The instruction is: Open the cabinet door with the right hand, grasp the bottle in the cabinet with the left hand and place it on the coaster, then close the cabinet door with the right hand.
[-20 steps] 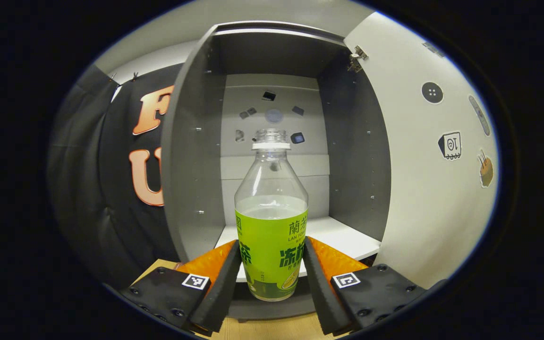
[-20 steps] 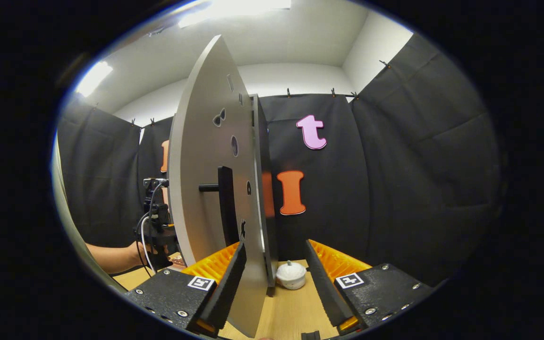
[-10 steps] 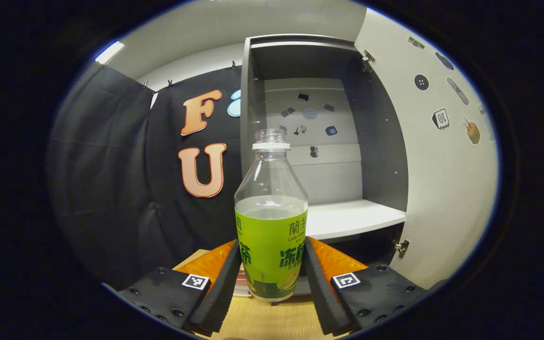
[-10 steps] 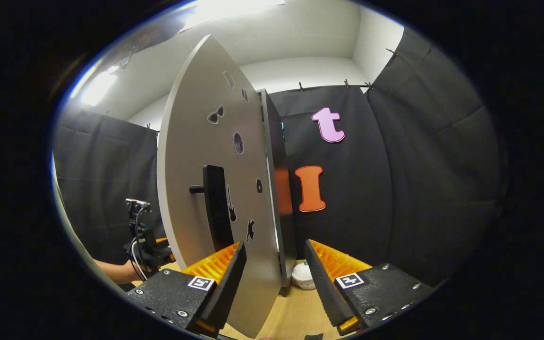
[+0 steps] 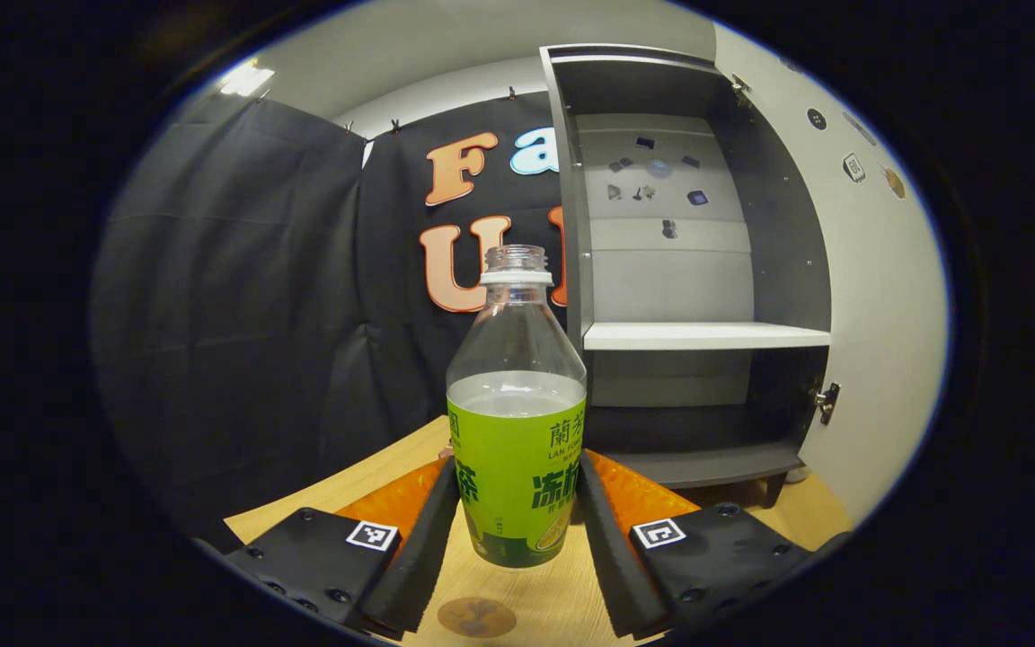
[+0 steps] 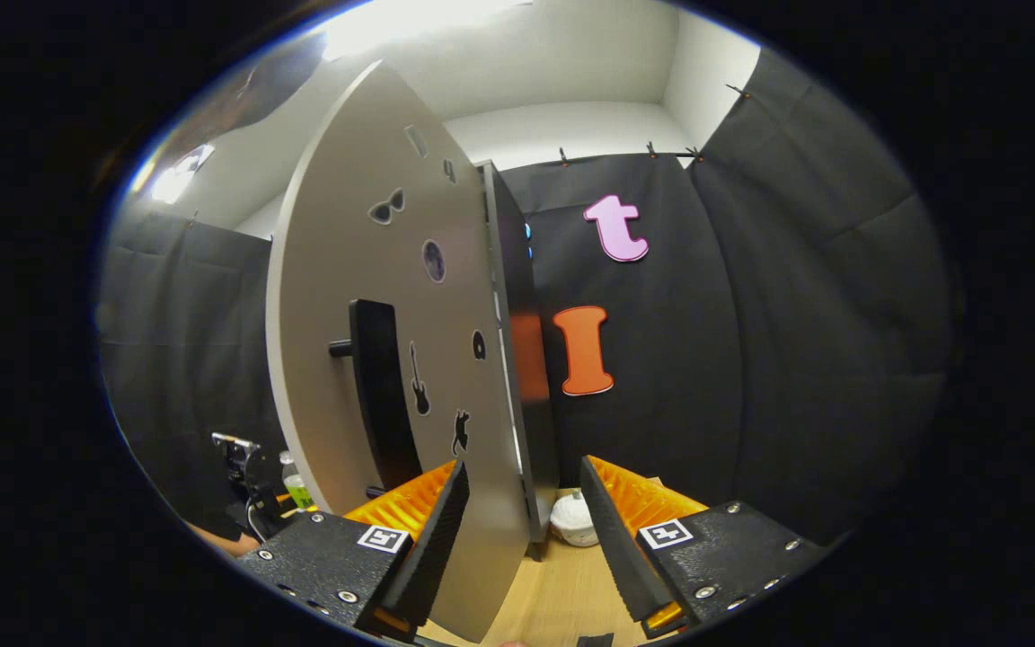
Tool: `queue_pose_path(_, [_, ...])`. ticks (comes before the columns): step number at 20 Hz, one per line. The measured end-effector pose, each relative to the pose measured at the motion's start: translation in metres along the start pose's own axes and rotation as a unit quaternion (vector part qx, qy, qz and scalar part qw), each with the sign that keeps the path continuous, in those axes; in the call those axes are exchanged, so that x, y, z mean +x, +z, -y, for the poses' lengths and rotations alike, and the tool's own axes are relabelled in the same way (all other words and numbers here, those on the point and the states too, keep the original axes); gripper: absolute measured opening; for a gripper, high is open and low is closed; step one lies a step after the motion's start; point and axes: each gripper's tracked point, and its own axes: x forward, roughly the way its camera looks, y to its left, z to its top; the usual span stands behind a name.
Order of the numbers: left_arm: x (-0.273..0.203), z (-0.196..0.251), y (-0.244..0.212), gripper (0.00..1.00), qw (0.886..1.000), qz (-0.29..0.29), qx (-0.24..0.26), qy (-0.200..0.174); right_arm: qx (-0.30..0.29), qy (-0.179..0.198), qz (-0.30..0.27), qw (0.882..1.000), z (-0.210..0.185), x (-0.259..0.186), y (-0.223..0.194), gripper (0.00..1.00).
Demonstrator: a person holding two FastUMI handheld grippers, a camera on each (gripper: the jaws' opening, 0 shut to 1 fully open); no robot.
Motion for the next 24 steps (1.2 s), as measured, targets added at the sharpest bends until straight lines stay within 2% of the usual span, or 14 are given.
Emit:
queue_pose_path(4, [-0.005, -0.003, -0.054, 0.78, 0.999, -0.030, 0.022, -0.001, 0.006, -0.043, -0.012, 0.999, 0.020, 0.001, -0.005, 0.78])
queue_pose_path(9, [-0.012, -0.014, -0.102, 0.80, 0.998, -0.041, 0.044, 0.009, 0.008, -0.075, -0.022, 0.997, 0.027, -0.001, -0.005, 0.78])
queue_pose_path(12, [-0.011, -0.013, -0.119, 0.78, 0.998, -0.037, 0.054, 0.005, 0.012, -0.097, -0.024, 0.995, 0.029, -0.001, -0.005, 0.78])
queue_pose_path(16, [-0.008, -0.021, -0.143, 0.80, 0.998, -0.039, 0.045, 0.004, 0.025, -0.119, -0.020, 0.992, 0.032, 0.000, 0.002, 0.78])
queue_pose_path(20, [-0.002, -0.030, -0.155, 0.80, 0.999, -0.042, 0.032, 0.002, 0.041, -0.129, -0.014, 0.991, 0.031, 0.004, 0.007, 0.78])
queue_pose_path(24, [-0.008, -0.034, -0.162, 0.81, 0.999, -0.039, 0.018, -0.003, 0.029, -0.139, -0.016, 0.990, 0.030, 0.010, 0.009, 0.78])
